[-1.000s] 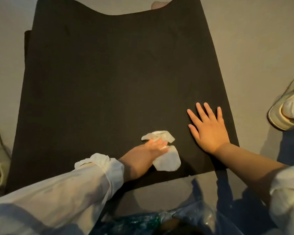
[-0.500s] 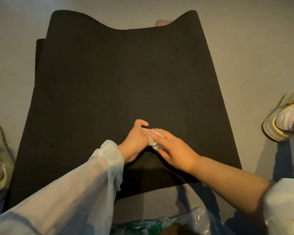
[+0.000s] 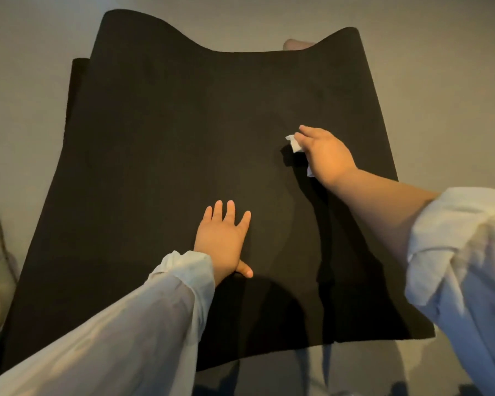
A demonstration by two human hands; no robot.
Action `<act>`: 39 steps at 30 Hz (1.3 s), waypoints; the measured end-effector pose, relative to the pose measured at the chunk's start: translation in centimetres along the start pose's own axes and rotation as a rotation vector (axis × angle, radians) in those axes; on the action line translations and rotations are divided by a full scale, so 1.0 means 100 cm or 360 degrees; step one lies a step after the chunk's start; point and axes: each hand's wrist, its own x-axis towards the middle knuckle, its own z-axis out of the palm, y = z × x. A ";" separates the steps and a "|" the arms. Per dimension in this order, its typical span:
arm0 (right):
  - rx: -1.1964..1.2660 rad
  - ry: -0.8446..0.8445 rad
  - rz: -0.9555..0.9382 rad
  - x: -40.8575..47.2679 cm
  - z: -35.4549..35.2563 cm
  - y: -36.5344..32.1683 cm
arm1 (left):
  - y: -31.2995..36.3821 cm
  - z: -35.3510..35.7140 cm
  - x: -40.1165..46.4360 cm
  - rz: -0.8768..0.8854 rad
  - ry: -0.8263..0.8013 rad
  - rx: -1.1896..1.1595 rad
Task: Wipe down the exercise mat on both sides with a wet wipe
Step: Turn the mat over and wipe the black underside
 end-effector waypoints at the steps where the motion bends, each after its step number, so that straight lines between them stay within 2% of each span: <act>1: 0.0026 -0.0018 0.0002 0.005 0.003 -0.002 | 0.000 -0.001 0.002 -0.0008 -0.0044 -0.0005; 5: 0.0205 -0.0164 0.0155 -0.004 0.032 -0.020 | -0.002 -0.006 0.006 -0.0010 -0.0144 -0.0064; 7: 0.0445 -0.0089 0.0166 -0.024 0.046 -0.033 | -0.003 -0.008 0.007 -0.0010 -0.0173 -0.0087; 10: 0.0749 0.0021 -0.0045 -0.063 0.052 -0.046 | -0.004 -0.008 0.006 -0.0013 -0.0162 -0.0098; 17: 0.0718 -0.0297 -0.0743 -0.164 0.050 -0.067 | -0.001 -0.006 -0.004 -0.0033 -0.0023 -0.0026; 20: 0.0772 -0.0511 -0.0888 -0.204 0.057 -0.073 | 0.001 -0.009 -0.006 -0.0048 -0.0025 -0.0033; 23: 0.0766 -0.0535 -0.1190 -0.241 0.069 -0.079 | 0.005 -0.013 -0.007 -0.0068 -0.0042 -0.0011; 29: 0.0804 -0.0700 -0.1436 -0.227 0.051 -0.064 | 0.011 -0.019 -0.003 -0.0075 -0.0077 0.0030; 32: 0.0683 -0.0525 -0.1244 -0.177 0.026 -0.040 | 0.011 -0.020 0.001 -0.0079 -0.0107 0.0055; 37: 0.0374 -0.0012 -0.0535 -0.071 -0.006 0.018 | 0.013 -0.023 0.003 -0.0085 -0.0157 0.0036; 39: 0.0218 0.0105 -0.0242 -0.036 -0.008 0.041 | 0.014 -0.023 0.005 -0.0096 -0.0180 0.0028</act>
